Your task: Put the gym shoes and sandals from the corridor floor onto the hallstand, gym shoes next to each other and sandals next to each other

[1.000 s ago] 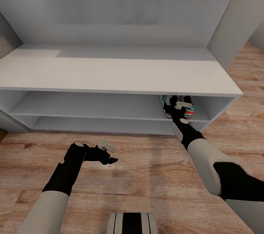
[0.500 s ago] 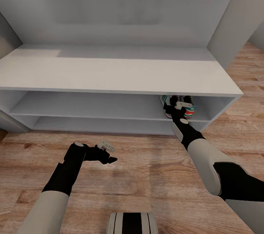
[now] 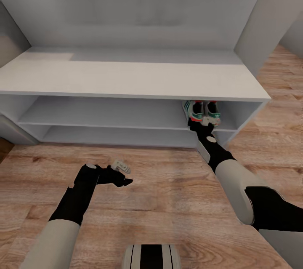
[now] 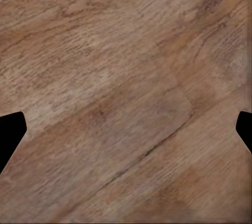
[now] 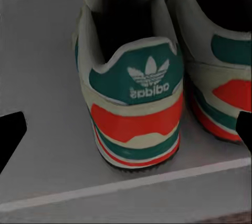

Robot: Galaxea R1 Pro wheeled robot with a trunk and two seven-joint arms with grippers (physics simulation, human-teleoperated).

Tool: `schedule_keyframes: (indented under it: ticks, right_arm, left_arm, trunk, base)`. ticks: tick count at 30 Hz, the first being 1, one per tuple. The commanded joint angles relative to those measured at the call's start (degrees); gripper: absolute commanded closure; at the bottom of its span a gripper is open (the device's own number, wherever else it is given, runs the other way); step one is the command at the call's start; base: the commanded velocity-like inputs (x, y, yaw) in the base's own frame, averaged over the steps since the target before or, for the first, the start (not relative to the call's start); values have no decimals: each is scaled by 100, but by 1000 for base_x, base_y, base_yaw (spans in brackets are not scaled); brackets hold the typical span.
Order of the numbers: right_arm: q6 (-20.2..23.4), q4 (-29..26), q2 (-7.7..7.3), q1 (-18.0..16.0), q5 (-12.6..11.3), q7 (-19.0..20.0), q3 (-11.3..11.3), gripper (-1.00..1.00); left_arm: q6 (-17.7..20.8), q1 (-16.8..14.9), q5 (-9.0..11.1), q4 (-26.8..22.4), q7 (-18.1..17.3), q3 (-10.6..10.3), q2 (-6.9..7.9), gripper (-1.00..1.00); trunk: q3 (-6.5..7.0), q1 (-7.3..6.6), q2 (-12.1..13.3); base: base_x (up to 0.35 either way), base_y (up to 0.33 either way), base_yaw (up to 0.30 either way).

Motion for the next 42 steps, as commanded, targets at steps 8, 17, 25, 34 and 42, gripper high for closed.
schedule_keyframes:
  ticks: [8, 17, 25, 34, 42]
  right_arm:
    - [0, -3, -4, 7, 5, 3, 0, -100]
    - [1, -8, 1, 16, 7, 4, 1, -100]
    - [5, -36, 2, 82, 7, 7, 6, -100]
    - [8, -79, 3, 155, 7, 56, 7, -100]
    - [9, -127, 3, 273, 1, 215, 8, -100]
  left_arm:
    - [-4, 48, -8, 2, 26, -6, -42, -100]
    - [-13, 94, -17, 1, 36, -8, -58, -100]
    - [-25, 119, -19, 0, 45, -8, -62, -100]
    - [-35, 130, -12, 0, 44, -9, -63, -100]
    - [-43, 132, -11, -1, 42, -10, -65, -100]
  trunk:
    - [0, 0, 0]
    - [0, 0, 0]
    - [0, 0, 0]
    - [0, 0, 0]
    - [0, 0, 0]
  base:
    - [-152, 0, 0]
    - [-33, 0, 0]
    - [-116, 0, 0]
    - [-226, 0, 0]
    - [-69, 0, 0]
